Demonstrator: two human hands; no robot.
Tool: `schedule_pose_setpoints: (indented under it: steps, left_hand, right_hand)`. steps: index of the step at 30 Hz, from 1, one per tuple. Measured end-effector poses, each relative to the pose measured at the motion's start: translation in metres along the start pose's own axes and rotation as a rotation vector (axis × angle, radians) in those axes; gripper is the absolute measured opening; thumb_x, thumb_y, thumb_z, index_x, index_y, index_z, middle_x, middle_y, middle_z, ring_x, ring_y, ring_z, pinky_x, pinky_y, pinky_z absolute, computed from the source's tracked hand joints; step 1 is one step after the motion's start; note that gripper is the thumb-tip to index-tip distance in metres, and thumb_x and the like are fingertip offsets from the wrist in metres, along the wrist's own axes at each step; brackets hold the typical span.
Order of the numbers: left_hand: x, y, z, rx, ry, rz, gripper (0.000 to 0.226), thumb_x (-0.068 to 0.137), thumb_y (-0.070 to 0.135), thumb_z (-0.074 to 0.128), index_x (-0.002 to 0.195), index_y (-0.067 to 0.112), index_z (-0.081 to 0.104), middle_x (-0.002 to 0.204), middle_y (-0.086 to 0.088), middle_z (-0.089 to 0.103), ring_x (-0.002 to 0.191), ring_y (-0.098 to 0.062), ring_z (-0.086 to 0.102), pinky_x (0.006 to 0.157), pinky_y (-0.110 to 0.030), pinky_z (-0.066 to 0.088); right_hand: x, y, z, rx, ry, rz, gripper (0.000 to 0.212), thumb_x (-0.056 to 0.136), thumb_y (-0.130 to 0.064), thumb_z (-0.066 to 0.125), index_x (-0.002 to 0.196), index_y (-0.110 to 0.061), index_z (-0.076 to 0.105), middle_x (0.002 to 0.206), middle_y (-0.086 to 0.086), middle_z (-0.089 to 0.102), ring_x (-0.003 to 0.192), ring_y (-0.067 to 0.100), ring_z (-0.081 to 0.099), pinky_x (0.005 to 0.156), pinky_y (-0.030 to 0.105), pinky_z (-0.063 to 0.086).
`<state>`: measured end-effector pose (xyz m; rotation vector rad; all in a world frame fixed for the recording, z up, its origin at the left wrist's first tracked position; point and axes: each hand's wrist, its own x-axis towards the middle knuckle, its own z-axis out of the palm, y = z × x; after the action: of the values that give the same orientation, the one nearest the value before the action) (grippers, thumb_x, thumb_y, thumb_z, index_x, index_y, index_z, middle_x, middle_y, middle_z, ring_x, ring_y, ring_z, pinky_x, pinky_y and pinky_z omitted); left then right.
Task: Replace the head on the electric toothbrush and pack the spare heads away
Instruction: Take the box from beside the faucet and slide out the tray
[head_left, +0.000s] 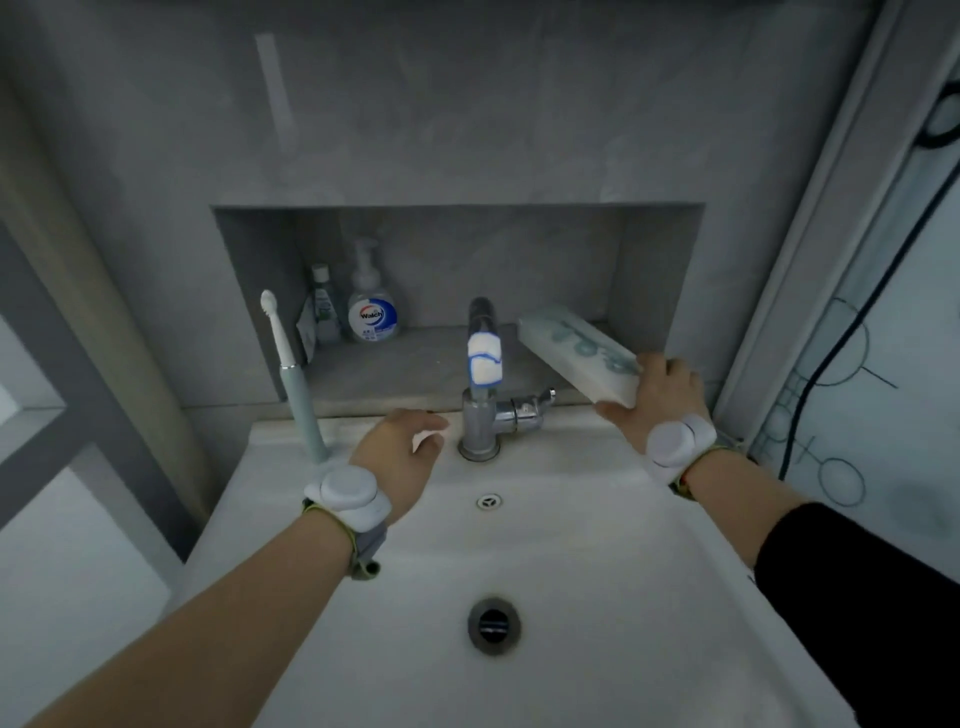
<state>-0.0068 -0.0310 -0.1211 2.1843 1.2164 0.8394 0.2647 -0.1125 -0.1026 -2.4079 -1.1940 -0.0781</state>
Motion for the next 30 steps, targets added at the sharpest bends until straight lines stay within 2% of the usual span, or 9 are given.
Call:
schedule_pose_setpoints:
  steps: [5,12,15,18,21,23,26,28,30]
  left_hand:
    - [-0.061,0.018,-0.002,-0.020,0.074,0.015,0.019,0.088,0.014,0.058,0.104,0.016,0.068,0.106,-0.004,0.059,0.084,-0.015,0.056,0.081,-0.026,0.046]
    - [-0.118,0.046,-0.002,0.019,-0.126,0.065,0.025,0.087,0.019,0.061,0.112,0.018,0.064,0.111,-0.002,0.058,0.092,-0.013,0.056,0.089,-0.025,0.044]
    - [-0.138,0.067,-0.006,0.153,-0.202,0.254,0.044,0.082,0.031,0.067,0.124,0.021,0.057,0.128,0.000,0.054,0.117,-0.018,0.050,0.100,-0.023,0.035]
    - [-0.149,0.085,-0.009,0.362,-0.341,0.375,0.078,0.072,0.052,0.070,0.139,0.028,0.039,0.150,0.007,0.034,0.142,-0.015,0.022,0.116,-0.030,0.011]
    - [-0.167,0.098,-0.011,0.557,-0.449,0.382,0.104,0.061,0.064,0.070,0.146,0.028,0.021,0.155,0.009,0.024,0.146,-0.011,0.005,0.118,-0.045,-0.008]
    - [-0.174,0.099,-0.014,0.562,-0.488,0.304,0.109,0.057,0.066,0.071,0.146,0.028,0.020,0.149,0.007,0.035,0.143,-0.014,0.021,0.118,-0.049,-0.003]
    - [-0.186,0.096,-0.028,0.513,-0.421,0.268,0.093,0.053,0.066,0.073,0.132,0.031,0.040,0.121,0.006,0.055,0.114,-0.019,0.052,0.104,-0.038,0.034]
    - [-0.192,0.089,-0.036,0.470,-0.353,0.238,0.091,0.051,0.065,0.074,0.128,0.030,0.043,0.116,0.005,0.054,0.106,-0.019,0.053,0.092,-0.036,0.044]
    - [-0.199,0.081,-0.041,0.470,-0.257,0.212,0.096,0.051,0.065,0.074,0.132,0.028,0.040,0.120,0.005,0.051,0.109,-0.019,0.051,0.093,-0.036,0.044]
  right_hand:
    - [-0.068,0.028,-0.037,0.003,-0.088,0.074,0.082,0.072,-0.040,0.074,0.137,-0.010,0.034,0.134,0.021,0.041,0.124,0.039,0.039,0.105,0.041,0.032]
    - [-0.138,0.048,-0.071,-0.066,-0.282,0.093,0.094,0.065,-0.036,0.079,0.142,-0.015,0.029,0.138,0.016,0.038,0.128,0.035,0.037,0.102,0.036,0.037]
    - [-0.174,0.038,-0.085,-0.072,-0.433,-0.067,0.103,0.061,-0.038,0.083,0.144,-0.015,0.026,0.138,0.011,0.040,0.126,0.030,0.043,0.102,0.034,0.042]
    - [-0.202,0.019,-0.084,-0.035,-0.510,-0.265,0.105,0.060,-0.037,0.084,0.144,-0.016,0.025,0.138,0.008,0.040,0.125,0.027,0.042,0.102,0.033,0.041]
    - [-0.229,-0.001,-0.087,0.000,-0.529,-0.432,0.102,0.062,-0.036,0.083,0.144,-0.018,0.025,0.140,0.004,0.038,0.127,0.024,0.039,0.104,0.034,0.039]
    - [-0.238,-0.010,-0.087,0.047,-0.517,-0.509,0.100,0.063,-0.036,0.082,0.143,-0.019,0.026,0.141,0.003,0.037,0.128,0.022,0.037,0.105,0.032,0.038]
    - [-0.250,-0.017,-0.087,0.062,-0.434,-0.598,0.099,0.066,-0.040,0.079,0.146,-0.022,0.023,0.144,0.001,0.035,0.134,0.021,0.031,0.112,0.034,0.029]
    - [-0.256,-0.017,-0.091,0.044,-0.343,-0.615,0.100,0.070,-0.048,0.073,0.149,-0.024,0.016,0.151,-0.001,0.027,0.143,0.020,0.017,0.119,0.039,0.013]
    - [-0.262,-0.017,-0.098,0.181,-0.263,-0.557,0.090,0.075,-0.045,0.070,0.148,-0.025,0.021,0.151,-0.004,0.028,0.143,0.017,0.015,0.119,0.035,0.013]
